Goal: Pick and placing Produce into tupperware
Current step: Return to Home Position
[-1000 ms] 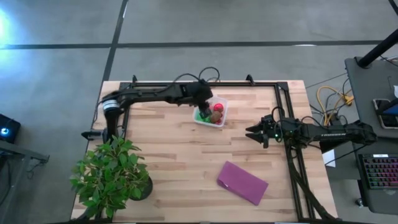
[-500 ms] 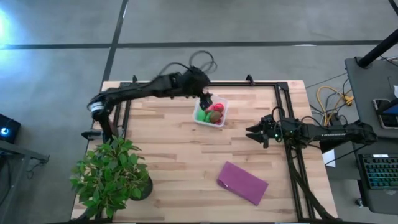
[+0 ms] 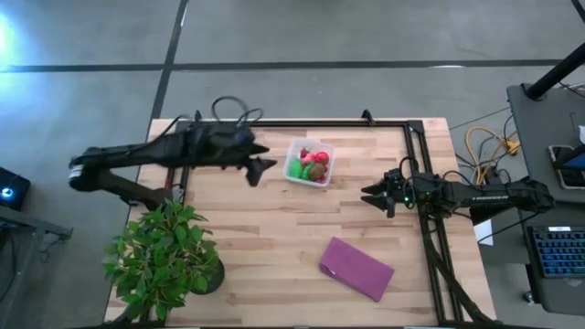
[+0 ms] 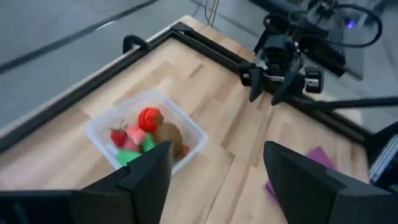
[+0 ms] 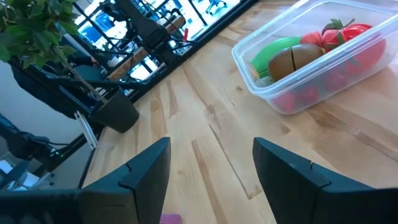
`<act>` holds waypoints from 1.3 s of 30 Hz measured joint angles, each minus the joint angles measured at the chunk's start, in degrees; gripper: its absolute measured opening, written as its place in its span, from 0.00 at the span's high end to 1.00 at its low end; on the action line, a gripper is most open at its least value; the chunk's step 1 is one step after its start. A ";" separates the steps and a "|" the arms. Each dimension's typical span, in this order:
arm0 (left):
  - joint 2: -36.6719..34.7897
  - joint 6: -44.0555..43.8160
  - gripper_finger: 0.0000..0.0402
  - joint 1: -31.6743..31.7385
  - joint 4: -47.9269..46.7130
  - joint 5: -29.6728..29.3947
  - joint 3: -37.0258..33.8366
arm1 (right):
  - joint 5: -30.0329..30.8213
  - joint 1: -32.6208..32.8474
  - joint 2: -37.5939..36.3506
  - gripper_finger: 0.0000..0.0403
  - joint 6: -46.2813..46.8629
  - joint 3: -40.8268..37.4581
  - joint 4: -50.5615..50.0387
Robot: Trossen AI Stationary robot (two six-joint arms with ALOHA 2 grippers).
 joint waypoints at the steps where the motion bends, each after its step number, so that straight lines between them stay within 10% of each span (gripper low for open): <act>1: -2.30 -1.27 0.41 -0.18 2.79 -0.07 -3.98 | 0.00 0.00 0.00 0.46 0.00 0.00 0.02; 16: -33.18 -7.11 0.41 -0.65 46.87 19.46 -47.78 | 0.00 -0.01 0.00 0.46 0.00 0.00 0.02; 39: -66.23 0.56 0.41 -1.00 12.24 19.11 -49.93 | 0.00 -0.01 -0.07 0.46 0.00 0.00 0.05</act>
